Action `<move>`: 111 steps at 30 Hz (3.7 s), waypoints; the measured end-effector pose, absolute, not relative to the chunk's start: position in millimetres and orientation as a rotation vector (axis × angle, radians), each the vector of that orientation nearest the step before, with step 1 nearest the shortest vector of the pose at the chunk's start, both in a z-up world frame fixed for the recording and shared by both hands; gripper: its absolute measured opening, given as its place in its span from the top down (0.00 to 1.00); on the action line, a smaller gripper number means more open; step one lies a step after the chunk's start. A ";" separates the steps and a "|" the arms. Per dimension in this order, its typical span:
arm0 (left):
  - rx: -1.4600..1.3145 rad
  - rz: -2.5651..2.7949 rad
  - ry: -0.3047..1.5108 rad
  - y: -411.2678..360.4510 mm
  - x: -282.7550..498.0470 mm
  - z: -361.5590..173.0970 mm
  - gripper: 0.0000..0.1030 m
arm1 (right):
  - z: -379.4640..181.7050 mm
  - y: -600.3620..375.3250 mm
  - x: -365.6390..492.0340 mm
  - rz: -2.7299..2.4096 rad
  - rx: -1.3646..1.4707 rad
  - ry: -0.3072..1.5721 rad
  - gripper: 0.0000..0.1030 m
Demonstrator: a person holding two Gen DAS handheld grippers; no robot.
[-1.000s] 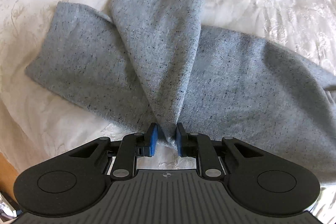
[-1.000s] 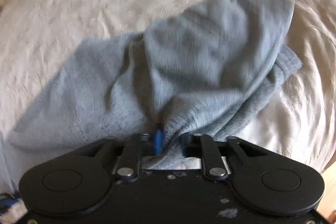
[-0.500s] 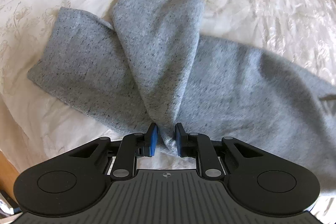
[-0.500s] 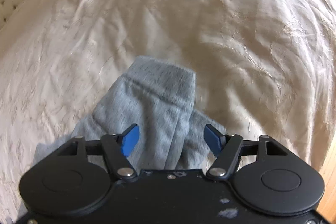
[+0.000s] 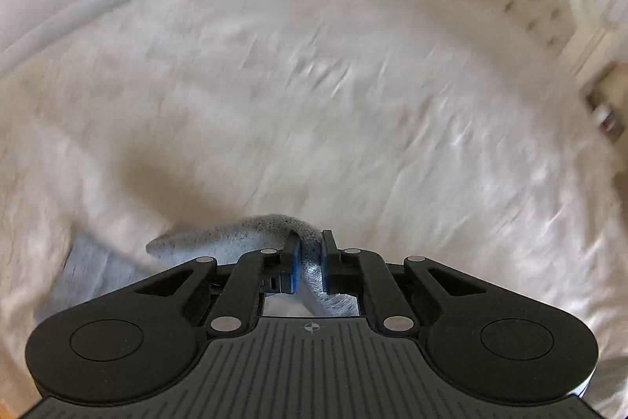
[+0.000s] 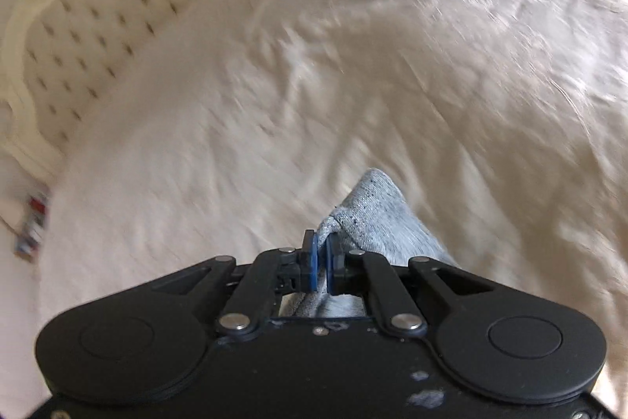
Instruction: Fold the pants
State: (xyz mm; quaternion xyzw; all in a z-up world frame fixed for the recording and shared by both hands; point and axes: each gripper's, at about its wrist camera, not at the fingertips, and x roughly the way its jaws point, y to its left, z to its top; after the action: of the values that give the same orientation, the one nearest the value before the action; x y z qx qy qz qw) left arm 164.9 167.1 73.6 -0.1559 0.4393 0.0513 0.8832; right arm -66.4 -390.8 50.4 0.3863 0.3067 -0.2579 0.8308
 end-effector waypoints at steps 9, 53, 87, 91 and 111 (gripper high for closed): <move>-0.232 0.176 1.135 173.5 87.3 -0.7 0.90 | -21.3 -367.7 -160.7 -0.677 0.844 0.816 0.94; -0.086 0.136 1.341 325.0 73.7 -65.8 0.90 | -69.3 150.4 90.0 0.311 0.483 1.170 0.63; -0.138 0.011 1.284 388.5 116.0 -55.7 0.90 | -65.6 283.2 58.4 0.446 -0.053 1.081 0.55; -0.149 0.030 1.279 400.2 113.2 -52.8 0.90 | -47.4 309.3 61.8 0.518 -0.128 0.961 0.55; -0.129 -0.041 1.304 381.9 125.9 -65.6 0.90 | -54.0 262.0 41.0 0.487 -0.288 1.017 0.55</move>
State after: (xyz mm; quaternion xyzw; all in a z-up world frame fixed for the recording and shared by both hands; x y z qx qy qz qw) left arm 125.9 381.9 -65.6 -0.0601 0.6063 -0.0190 0.7927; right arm 41.0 262.0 -54.0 -0.1359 0.4803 0.2299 0.8355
